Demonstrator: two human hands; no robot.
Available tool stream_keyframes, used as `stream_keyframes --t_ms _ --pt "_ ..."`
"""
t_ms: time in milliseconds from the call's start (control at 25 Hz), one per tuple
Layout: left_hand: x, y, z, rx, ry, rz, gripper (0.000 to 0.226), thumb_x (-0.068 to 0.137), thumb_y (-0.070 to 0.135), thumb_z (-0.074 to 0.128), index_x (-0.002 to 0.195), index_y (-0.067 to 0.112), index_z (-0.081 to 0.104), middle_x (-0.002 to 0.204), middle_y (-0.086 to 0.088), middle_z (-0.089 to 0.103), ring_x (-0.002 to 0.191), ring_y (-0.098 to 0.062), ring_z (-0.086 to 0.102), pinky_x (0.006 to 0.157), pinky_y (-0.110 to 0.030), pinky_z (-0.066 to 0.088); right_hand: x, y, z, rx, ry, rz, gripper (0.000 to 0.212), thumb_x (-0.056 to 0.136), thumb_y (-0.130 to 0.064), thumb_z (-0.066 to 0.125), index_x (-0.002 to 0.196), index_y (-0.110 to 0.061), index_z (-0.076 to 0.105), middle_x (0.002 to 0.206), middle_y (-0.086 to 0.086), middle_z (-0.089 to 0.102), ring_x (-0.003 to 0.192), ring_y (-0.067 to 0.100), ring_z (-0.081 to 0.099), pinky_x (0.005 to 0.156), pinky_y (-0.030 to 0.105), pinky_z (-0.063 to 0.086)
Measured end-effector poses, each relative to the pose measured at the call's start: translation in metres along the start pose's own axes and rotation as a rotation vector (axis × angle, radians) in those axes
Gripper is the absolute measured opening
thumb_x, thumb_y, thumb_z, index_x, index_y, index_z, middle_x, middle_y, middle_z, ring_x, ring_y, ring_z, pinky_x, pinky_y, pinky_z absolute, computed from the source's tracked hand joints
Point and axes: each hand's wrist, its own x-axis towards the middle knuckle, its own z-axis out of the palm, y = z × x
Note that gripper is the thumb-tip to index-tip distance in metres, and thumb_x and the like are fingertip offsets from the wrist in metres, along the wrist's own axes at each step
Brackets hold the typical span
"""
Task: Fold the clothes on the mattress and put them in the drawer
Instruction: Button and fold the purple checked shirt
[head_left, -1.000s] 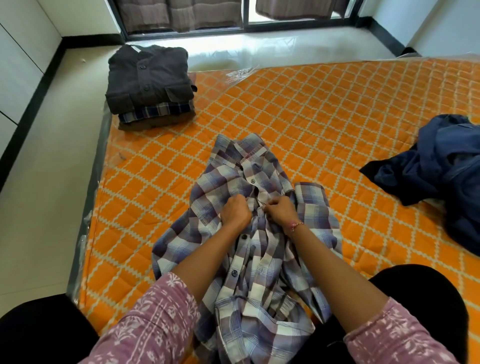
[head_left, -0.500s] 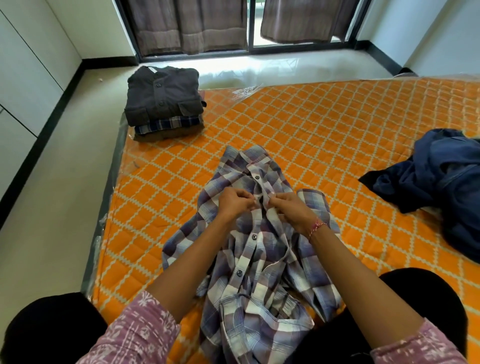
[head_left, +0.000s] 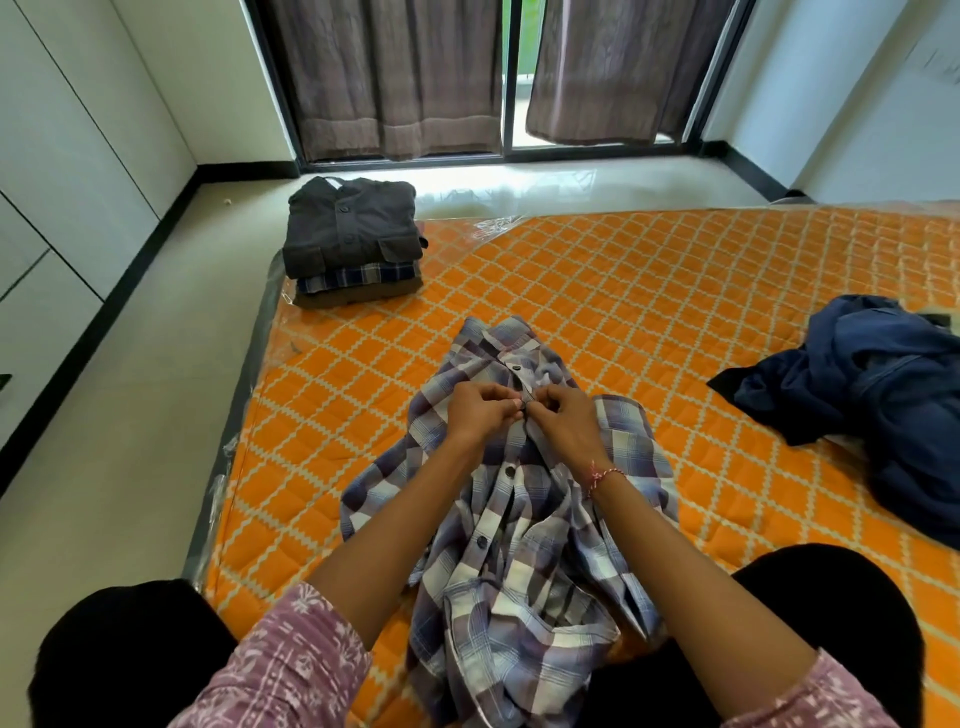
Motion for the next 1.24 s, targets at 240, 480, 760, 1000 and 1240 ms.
stream_keyframes --t_ms 240,480,760,1000,1240 --pt "-0.003 -0.006 0.008 0.066 0.100 0.045 0.012 0.085 -0.006 0.063 0.077 0.003 0.067 0.080 -0.013 0.067 0.071 -0.015 0.067 0.070 -0.022 0.057 -0.005 -0.007 -0.003 0.141 0.007 0.118 0.031 0.087 -0.004 0.055 0.057 0.000 0.061 0.054 0.010 0.053 0.049 0.014 0.040 0.052 0.027 0.032" --pt "0.000 -0.008 0.003 0.104 0.052 0.074 0.007 0.085 -0.004 0.065 0.085 0.002 0.066 0.090 -0.019 0.069 0.075 -0.020 0.069 0.067 -0.023 0.057 0.004 -0.004 -0.013 0.240 -0.142 0.224 0.018 0.086 0.006 0.053 0.075 0.017 0.062 0.068 0.016 0.053 0.054 0.022 0.044 0.049 0.025 0.037" --pt "0.001 -0.013 0.005 0.024 0.134 0.042 0.006 0.086 0.005 0.067 0.092 0.005 0.065 0.092 -0.017 0.067 0.080 -0.025 0.068 0.068 -0.028 0.059 0.006 -0.013 -0.012 0.079 -0.186 0.153 0.012 0.086 0.000 0.062 0.074 0.003 0.065 0.069 0.016 0.063 0.057 0.019 0.060 0.053 0.025 0.054" --pt "0.004 -0.018 0.012 -0.025 0.210 -0.119 0.017 0.082 0.000 0.069 0.073 0.012 0.060 0.089 -0.013 0.066 0.089 -0.028 0.065 0.081 -0.040 0.057 -0.007 -0.005 0.005 -0.199 -0.020 0.003 0.007 0.081 -0.007 0.065 0.075 -0.009 0.063 0.080 0.011 0.068 0.071 0.020 0.061 0.069 0.034 0.052" --pt "-0.002 -0.010 0.011 -0.244 0.165 -0.261 0.024 0.084 -0.009 0.063 0.070 0.009 0.055 0.074 -0.007 0.060 0.067 -0.014 0.058 0.056 -0.020 0.052 -0.017 -0.005 0.012 -0.316 0.113 -0.066 0.007 0.081 -0.013 0.065 0.076 -0.008 0.066 0.078 0.009 0.069 0.072 0.022 0.062 0.066 0.034 0.052"
